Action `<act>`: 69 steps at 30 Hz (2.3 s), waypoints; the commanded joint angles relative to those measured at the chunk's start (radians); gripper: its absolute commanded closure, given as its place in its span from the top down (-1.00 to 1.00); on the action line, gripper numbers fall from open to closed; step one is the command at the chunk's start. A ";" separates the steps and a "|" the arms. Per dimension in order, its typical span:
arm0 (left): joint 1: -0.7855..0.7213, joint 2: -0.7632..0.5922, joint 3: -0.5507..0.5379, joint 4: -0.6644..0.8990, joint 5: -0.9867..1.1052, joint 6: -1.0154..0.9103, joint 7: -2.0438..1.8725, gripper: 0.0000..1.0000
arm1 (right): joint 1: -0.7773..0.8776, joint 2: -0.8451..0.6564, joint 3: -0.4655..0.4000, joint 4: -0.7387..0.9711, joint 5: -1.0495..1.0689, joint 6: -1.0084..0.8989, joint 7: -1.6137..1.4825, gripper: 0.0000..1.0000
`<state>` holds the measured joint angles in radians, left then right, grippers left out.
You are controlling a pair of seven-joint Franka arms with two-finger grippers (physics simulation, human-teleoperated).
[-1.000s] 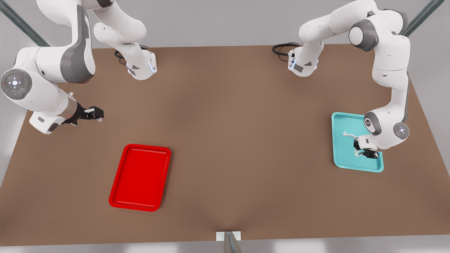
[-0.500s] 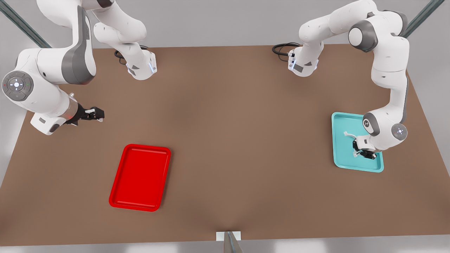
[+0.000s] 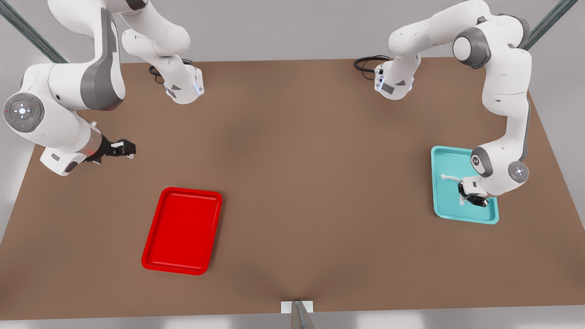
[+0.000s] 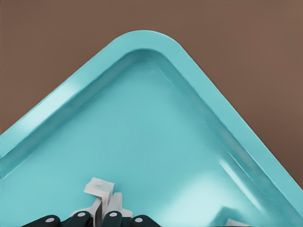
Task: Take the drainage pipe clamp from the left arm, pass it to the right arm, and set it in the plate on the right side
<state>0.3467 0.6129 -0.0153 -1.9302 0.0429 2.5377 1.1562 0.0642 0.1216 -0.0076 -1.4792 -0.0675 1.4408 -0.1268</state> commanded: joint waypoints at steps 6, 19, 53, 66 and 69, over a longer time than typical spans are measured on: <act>-0.014 -0.033 0.015 0.002 0.000 -0.076 -0.013 -0.57 | 0.000 -0.002 0.000 0.000 0.002 0.000 -0.002 1.00; -0.377 -0.188 -0.046 0.010 0.000 -0.427 -0.943 -0.57 | 0.005 0.009 0.001 -0.006 -0.001 0.012 -0.002 1.00; -0.778 0.232 -0.236 0.790 -0.137 -0.656 -2.185 -0.57 | 0.134 0.475 0.310 0.070 0.288 0.745 -1.232 1.00; -0.808 0.309 -0.224 0.902 -0.137 -0.659 -2.205 -0.57 | 0.144 0.452 0.439 -0.112 0.403 0.991 -1.515 1.00; -0.811 0.309 -0.222 0.904 -0.135 -0.660 -2.208 -0.57 | 0.167 0.460 0.440 -0.130 0.400 1.017 -1.505 1.00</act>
<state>-0.4642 0.9232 -0.2376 -1.0269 -0.0902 1.8790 -0.8659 0.2279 0.5802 0.4310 -1.6065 0.3299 2.3801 -1.1653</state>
